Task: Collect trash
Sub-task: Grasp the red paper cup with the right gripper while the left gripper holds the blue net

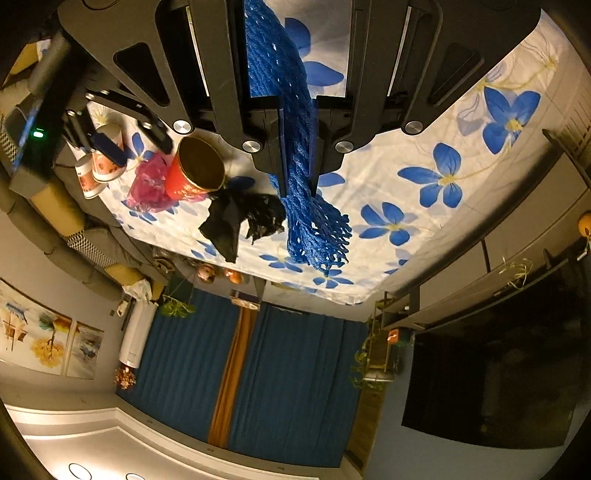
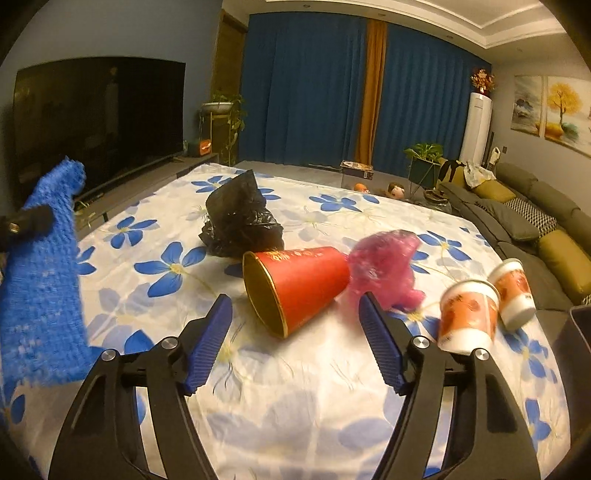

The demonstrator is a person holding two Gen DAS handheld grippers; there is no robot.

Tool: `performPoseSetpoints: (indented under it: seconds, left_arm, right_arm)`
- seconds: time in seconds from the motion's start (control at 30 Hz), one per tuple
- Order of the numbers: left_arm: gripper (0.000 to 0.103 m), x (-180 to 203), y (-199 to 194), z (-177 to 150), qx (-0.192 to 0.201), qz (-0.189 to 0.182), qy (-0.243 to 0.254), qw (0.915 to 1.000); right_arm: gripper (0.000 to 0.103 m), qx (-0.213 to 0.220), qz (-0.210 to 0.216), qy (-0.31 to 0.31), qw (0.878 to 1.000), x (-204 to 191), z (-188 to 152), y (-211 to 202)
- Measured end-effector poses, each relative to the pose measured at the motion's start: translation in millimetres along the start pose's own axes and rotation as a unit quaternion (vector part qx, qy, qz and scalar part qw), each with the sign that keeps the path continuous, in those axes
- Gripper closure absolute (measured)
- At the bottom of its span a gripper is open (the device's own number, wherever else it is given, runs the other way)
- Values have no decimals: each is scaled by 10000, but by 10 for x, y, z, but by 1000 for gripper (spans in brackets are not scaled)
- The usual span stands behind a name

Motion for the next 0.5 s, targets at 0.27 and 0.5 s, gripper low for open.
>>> performPoseSetpoints:
  seconds: [0.27,0.5]
  left_arm:
    - [95,-28,38,16,-6,-65,-14,10000]
    - [95,-28,100,-2,-99,-143,3,9998]
  right_arm:
    - [55,-313,-216,-271,9989,-119,72,354]
    - [84,-532,-277,-358,9976,-105,43,474]
Point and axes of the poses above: each gripper's, at about its wrist camera, not at the fingertips, and y roughly the way its jaws point, x to its right, z to its top, the point moved 1 cm from there along y, roughly the way its jaws point, and after that the axes turned 2 degrees about -y, right-handed, at the moved point
